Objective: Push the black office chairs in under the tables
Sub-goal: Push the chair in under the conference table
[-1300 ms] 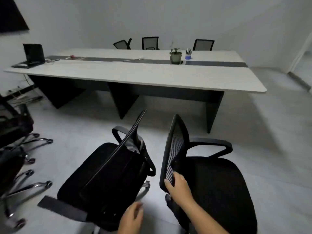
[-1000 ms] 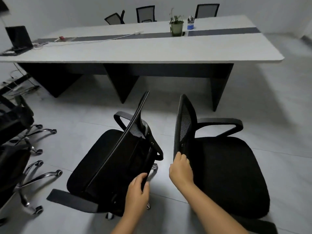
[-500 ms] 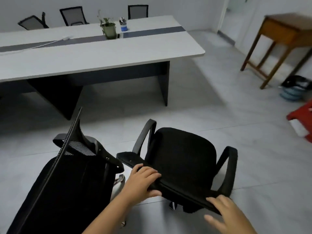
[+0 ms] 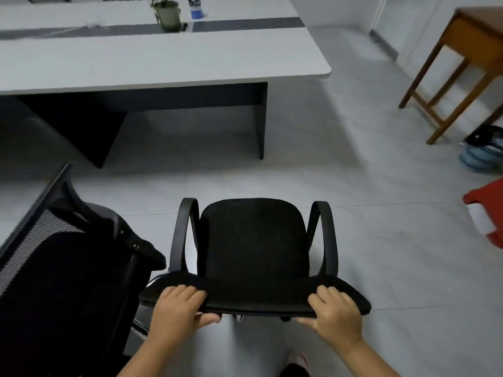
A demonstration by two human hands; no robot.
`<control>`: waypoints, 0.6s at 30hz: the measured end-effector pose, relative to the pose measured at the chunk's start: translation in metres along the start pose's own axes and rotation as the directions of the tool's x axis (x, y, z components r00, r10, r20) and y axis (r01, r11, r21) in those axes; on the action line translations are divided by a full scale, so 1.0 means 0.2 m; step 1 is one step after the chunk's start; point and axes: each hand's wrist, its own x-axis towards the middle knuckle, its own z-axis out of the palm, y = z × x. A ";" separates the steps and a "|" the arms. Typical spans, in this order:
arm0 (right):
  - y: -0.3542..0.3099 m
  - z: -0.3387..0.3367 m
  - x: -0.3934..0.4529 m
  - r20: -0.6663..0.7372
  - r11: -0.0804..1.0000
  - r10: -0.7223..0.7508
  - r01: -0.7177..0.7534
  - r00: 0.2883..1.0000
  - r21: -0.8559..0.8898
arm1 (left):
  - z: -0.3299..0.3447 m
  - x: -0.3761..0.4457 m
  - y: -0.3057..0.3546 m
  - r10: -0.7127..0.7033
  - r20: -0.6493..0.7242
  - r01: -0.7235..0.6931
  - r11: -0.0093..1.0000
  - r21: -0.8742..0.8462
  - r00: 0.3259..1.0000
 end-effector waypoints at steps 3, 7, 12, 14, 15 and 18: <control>0.12 0.06 0.18 0.051 0.996 -0.083 0.080 0.995 0.045 | 0.03 0.10 0.02 -0.052 -0.012 0.053 0.996 0.072 0.999; 0.28 0.17 0.42 0.055 0.990 -0.133 0.130 0.990 0.053 | 0.11 0.26 0.01 -0.122 -0.026 0.124 0.975 0.182 0.992; 0.39 0.30 0.70 -0.065 0.981 -0.180 0.184 0.982 0.065 | 0.24 0.45 -0.09 -0.153 -0.062 0.163 0.962 0.218 0.986; 0.40 0.34 0.81 -0.093 0.973 -0.212 0.219 0.973 0.069 | 0.27 0.52 -0.17 -0.162 -0.077 0.175 0.959 0.225 0.984; 0.40 0.37 0.87 -0.109 0.970 -0.224 0.233 0.968 0.075 | 0.29 0.57 -0.21 -0.162 -0.084 0.177 0.958 0.228 0.983; 0.44 0.48 1.07 -0.141 0.966 -0.228 0.242 0.963 0.089 | 0.37 0.72 -0.34 -0.152 -0.123 0.178 0.954 0.242 0.981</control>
